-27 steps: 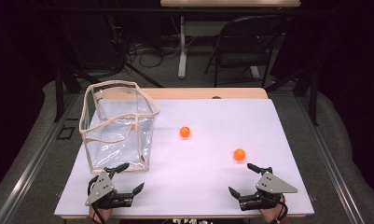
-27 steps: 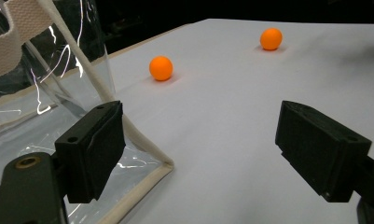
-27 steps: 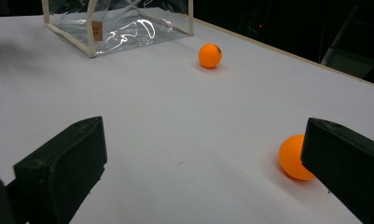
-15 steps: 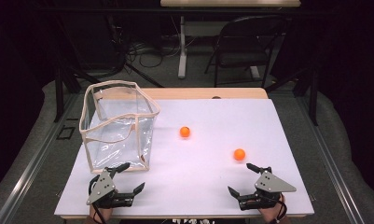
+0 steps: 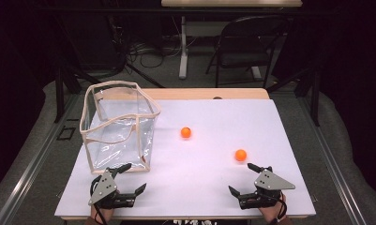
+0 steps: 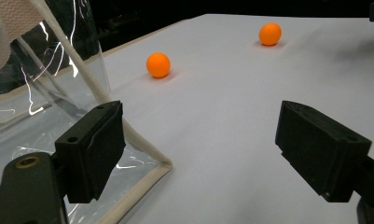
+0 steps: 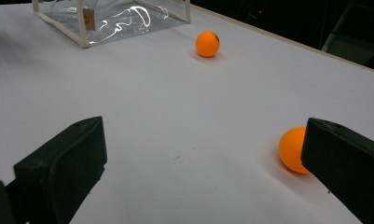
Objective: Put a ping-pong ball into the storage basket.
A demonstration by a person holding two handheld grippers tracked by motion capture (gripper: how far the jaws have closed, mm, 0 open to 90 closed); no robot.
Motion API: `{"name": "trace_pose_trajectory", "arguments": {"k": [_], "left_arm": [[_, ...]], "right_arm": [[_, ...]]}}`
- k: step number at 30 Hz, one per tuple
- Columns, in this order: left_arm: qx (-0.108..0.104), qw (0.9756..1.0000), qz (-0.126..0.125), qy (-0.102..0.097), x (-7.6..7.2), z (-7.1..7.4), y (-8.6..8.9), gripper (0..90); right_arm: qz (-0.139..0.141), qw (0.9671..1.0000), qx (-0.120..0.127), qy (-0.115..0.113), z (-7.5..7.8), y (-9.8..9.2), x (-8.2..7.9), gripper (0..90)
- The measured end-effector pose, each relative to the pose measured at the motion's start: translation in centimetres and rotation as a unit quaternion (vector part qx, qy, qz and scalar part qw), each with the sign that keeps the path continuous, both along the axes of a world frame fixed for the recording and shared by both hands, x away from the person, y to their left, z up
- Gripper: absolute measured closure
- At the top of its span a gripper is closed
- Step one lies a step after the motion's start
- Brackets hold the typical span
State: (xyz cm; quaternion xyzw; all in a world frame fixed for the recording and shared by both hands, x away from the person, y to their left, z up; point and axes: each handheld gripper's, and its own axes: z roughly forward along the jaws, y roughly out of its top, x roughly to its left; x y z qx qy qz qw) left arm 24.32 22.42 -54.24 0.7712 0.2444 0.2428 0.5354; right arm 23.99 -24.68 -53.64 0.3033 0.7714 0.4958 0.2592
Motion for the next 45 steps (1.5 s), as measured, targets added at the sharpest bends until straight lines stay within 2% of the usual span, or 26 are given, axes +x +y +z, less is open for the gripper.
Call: {"name": "trace_pose_trajectory", "arguments": {"k": [22,36,45], "left_arm": [[0.007,1.0000,-0.003,0.003,0.0,0.0,0.0,15.9],[0.008,0.9999,-0.005,0.004,0.1,0.0,-0.2,15.9],[0.010,0.9999,-0.005,0.004,0.1,0.0,-0.2,15.9]], "right_arm": [[-0.024,0.9990,-0.009,0.036,1.1,0.6,2.2,0.0],[-0.033,0.9974,-0.018,0.062,1.2,0.6,3.6,0.0],[-0.039,0.9966,-0.025,0.068,1.3,0.5,4.9,0.0]]}}
